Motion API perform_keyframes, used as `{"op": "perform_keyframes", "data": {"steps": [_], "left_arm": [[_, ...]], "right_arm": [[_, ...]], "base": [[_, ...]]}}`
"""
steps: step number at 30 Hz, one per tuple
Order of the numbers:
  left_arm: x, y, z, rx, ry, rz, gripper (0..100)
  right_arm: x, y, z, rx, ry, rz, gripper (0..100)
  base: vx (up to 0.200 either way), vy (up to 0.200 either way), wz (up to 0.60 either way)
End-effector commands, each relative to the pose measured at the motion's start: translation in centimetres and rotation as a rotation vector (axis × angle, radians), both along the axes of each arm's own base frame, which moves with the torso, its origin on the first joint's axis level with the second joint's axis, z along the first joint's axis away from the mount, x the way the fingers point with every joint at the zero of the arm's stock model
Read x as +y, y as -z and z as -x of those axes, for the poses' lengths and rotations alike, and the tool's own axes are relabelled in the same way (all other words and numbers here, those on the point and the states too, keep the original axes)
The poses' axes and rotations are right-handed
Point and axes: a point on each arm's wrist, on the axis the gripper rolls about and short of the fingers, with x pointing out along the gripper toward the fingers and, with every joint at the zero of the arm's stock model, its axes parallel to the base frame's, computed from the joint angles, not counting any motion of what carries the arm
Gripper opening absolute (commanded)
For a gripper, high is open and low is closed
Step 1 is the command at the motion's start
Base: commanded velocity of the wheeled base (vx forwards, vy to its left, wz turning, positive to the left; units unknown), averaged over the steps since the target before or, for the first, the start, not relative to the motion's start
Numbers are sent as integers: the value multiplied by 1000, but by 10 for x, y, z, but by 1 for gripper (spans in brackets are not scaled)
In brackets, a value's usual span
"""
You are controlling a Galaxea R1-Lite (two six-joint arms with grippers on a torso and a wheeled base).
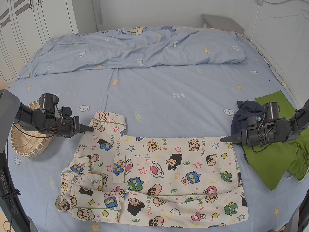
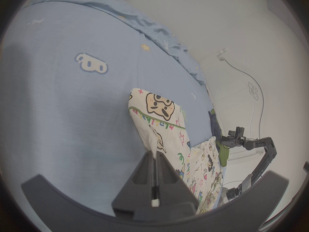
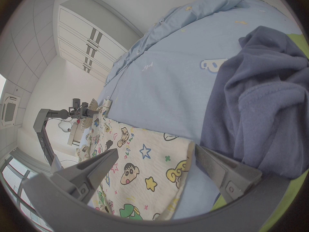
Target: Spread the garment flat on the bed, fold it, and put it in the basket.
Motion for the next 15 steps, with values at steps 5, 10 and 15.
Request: {"op": "perform_keyframes", "data": {"steps": [5, 10, 15], "left_arm": [[0, -1, 0, -2, -1, -1, 0], [0, -1, 0, -2, -1, -1, 0], [0, -1, 0, -2, -1, -1, 0]], "right_arm": [[-3, 3, 1, 1, 5, 2, 100], [-4, 2, 0, -11, 10, 1, 0], [-4, 3, -1, -16, 9, 0, 0]], "base": [[0, 0, 0], [0, 0, 0], [0, 0, 0]]}}
